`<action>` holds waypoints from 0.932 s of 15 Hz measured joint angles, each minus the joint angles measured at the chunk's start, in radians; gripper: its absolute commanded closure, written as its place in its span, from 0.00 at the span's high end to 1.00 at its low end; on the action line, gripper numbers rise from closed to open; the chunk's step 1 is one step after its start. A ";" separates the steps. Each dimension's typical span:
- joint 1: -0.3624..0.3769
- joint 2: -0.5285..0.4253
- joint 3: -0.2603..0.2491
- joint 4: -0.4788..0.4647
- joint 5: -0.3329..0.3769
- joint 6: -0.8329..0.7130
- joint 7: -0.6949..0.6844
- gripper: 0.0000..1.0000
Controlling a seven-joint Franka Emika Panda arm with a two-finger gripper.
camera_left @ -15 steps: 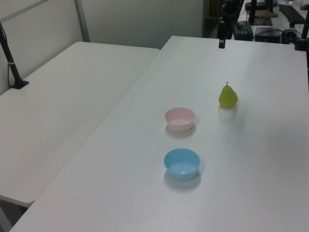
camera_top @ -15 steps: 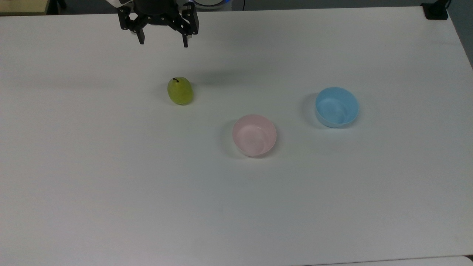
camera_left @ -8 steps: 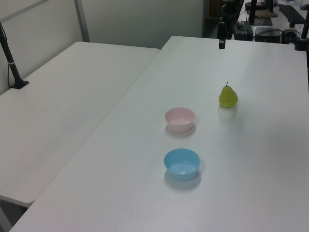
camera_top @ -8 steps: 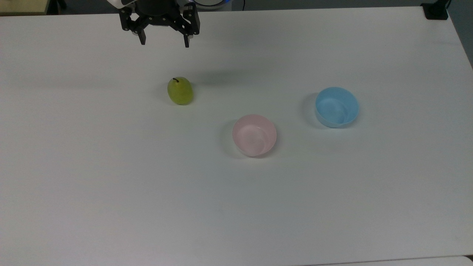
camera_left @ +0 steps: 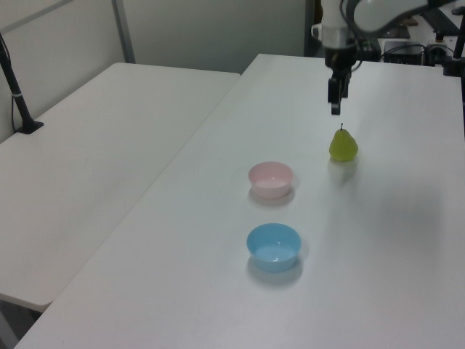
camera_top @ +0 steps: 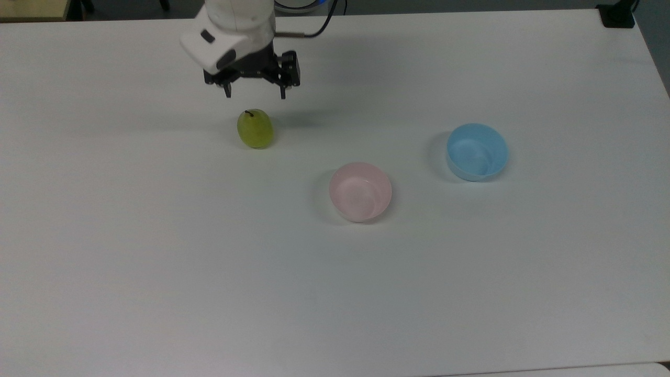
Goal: Place the pear in the bowl
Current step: 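Lower the open gripper over the green pear and close on it, then lift the green pear and carry it toward the pink bowl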
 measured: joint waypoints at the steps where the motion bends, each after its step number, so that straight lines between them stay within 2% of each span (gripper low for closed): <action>1: 0.000 0.014 0.000 -0.013 -0.019 0.011 -0.007 0.99; 4: 0.000 0.069 0.000 -0.030 -0.076 0.021 -0.033 0.99; 10: 0.003 0.165 0.000 -0.033 -0.124 0.042 -0.054 0.98; 11: 0.006 0.180 0.001 -0.033 -0.126 0.045 -0.054 0.95; 12: 0.010 0.193 0.002 -0.033 -0.127 0.051 -0.054 0.87; 13: 0.016 0.201 0.002 -0.032 -0.128 0.060 -0.054 0.72; 14: 0.021 0.203 0.002 -0.029 -0.130 0.062 -0.054 0.47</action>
